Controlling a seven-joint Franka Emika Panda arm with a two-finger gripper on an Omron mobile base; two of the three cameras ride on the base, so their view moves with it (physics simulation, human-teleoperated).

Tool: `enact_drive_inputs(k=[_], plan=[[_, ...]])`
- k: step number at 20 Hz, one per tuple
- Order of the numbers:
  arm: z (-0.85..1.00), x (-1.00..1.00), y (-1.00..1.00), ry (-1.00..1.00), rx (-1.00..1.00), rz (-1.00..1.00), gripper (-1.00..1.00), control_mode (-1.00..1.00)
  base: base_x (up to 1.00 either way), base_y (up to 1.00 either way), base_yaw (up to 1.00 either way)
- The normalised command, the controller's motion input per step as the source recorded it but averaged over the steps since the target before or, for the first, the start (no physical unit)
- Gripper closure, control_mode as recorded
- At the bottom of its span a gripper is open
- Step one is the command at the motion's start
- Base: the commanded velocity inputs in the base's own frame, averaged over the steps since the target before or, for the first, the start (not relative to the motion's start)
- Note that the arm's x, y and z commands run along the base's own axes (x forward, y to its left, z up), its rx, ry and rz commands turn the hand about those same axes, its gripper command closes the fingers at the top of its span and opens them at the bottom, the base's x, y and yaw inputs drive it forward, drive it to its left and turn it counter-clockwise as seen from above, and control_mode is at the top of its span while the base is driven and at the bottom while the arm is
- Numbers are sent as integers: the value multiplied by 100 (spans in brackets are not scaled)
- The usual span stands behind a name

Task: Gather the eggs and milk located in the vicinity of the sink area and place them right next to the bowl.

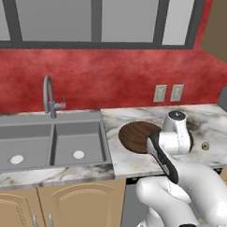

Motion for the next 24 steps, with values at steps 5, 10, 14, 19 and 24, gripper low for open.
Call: enact_drive_inputs(k=[5, 10, 14, 19, 24], plan=[[-11, -22, -37, -3, 0, 6, 100, -100, 0, 0, 0], [-23, -5, -29, -15, 1, 8, 100, -100, 0, 0, 0], [-29, 0, -6, -9, 4, 11, 100, -100, 0, 0, 0], [-28, 0, -1, -2, 9, 9, 100, -100, 0, 0, 0], [-11, 1, 4, -5, 3, 2, 100, -100, 0, 0, 0]])
